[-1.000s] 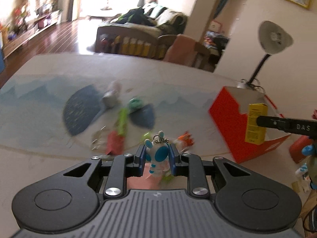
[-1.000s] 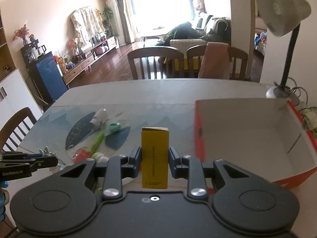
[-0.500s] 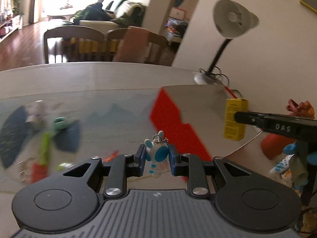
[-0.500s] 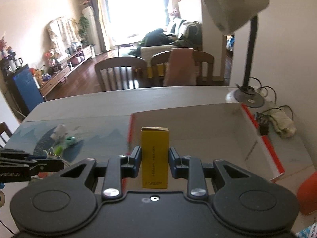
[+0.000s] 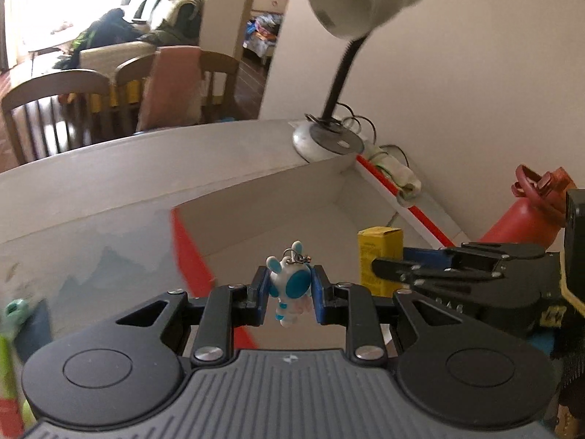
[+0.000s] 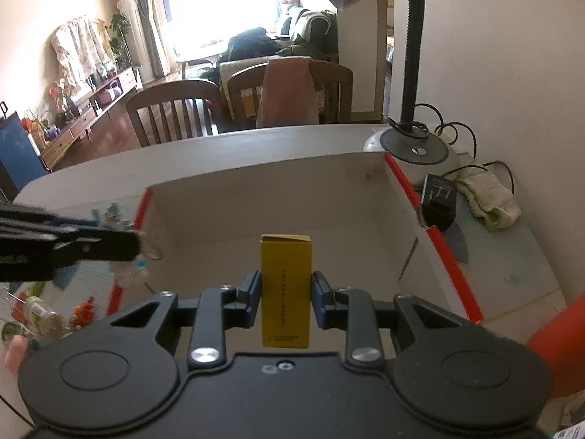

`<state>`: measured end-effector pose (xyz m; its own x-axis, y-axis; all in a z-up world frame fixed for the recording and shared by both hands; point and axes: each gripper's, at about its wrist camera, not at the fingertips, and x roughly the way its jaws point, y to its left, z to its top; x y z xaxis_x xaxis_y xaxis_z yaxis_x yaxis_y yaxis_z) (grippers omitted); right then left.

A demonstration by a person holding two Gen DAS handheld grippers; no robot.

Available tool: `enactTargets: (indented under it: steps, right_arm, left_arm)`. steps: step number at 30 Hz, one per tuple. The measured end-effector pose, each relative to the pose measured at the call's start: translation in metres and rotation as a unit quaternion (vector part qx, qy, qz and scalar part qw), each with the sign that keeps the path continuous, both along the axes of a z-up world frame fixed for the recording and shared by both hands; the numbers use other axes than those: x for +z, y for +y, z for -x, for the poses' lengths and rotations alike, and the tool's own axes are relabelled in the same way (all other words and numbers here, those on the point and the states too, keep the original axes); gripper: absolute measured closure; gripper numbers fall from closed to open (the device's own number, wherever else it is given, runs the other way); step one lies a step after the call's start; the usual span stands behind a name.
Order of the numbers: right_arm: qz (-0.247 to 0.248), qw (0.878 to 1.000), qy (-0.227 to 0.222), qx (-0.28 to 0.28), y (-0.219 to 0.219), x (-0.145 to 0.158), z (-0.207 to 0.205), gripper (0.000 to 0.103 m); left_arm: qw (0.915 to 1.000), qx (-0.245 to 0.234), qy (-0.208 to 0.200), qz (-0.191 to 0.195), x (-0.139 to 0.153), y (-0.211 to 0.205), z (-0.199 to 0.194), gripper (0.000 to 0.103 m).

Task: Organize rigid objects
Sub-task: 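Carry the yellow box and astronaut keychain with both grippers over the red shoebox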

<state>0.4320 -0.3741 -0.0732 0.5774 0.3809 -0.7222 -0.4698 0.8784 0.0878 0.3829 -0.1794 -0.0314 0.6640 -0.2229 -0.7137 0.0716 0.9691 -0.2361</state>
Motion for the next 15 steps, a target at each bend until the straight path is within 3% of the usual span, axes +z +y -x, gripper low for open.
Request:
enactTargets:
  steps: [6,15]
  right_arm:
    - [0.022,1.0,0.02,0.004,-0.003,-0.015,-0.018,0.075]
    - [0.077,0.995,0.064,0.028,0.0,-0.048,-0.035,0.075]
  left_arm:
    - [0.9986,-0.035,0.037,-0.012,-0.02,-0.026,-0.043,0.08]
    - [0.9891,-0.052,0.135,-0.026,-0.077,-0.05,-0.082,0.08]
